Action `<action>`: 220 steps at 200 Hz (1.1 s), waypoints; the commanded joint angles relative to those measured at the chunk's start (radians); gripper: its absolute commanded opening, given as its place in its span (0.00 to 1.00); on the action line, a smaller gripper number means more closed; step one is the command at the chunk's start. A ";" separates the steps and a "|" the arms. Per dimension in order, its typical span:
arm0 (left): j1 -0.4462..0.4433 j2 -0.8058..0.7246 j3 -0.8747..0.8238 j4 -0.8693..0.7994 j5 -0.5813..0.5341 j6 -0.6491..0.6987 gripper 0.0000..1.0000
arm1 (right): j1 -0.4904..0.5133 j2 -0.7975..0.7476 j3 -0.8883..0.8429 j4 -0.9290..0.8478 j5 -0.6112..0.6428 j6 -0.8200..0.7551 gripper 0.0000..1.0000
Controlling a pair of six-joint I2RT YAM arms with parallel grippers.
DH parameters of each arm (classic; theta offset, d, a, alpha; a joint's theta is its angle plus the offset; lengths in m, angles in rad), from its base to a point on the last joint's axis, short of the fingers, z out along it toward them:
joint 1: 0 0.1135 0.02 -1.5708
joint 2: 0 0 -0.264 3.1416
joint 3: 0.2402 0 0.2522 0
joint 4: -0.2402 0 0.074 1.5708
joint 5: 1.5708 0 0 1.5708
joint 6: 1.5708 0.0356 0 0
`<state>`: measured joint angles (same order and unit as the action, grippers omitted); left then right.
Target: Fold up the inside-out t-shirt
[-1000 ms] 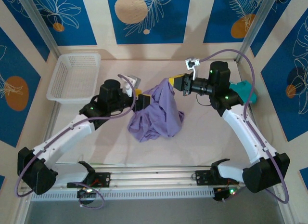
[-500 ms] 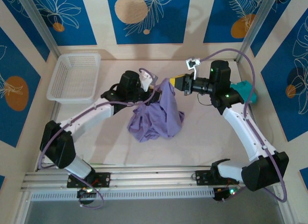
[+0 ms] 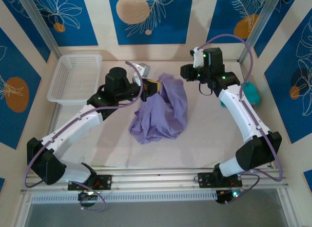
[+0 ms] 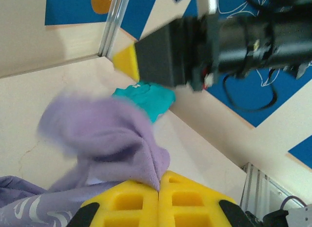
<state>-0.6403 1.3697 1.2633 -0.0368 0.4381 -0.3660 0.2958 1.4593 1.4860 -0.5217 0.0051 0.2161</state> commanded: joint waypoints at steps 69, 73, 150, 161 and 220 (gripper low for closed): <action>0.018 0.001 -0.012 -0.001 0.028 -0.022 0.00 | 0.283 -0.407 -0.593 0.327 0.053 -0.104 0.48; 0.019 -0.001 -0.012 -0.001 0.031 -0.022 0.00 | 0.293 -0.404 -0.601 0.341 0.069 -0.105 0.49; 0.022 -0.046 -0.051 -0.040 -0.004 0.000 0.00 | 0.275 -0.159 -0.444 0.417 0.222 -0.177 0.21; 0.026 -0.075 -0.067 -0.092 -0.109 0.031 0.00 | 0.243 -0.186 -0.417 0.364 0.155 -0.179 0.07; 0.028 -0.128 -0.204 -0.146 -0.436 0.164 0.00 | 0.039 -0.218 -0.270 0.232 -0.621 -0.041 0.00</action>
<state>-0.6224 1.2316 1.0939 -0.1459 0.1280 -0.2760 0.3515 1.2171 1.1091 -0.2062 -0.2745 0.1322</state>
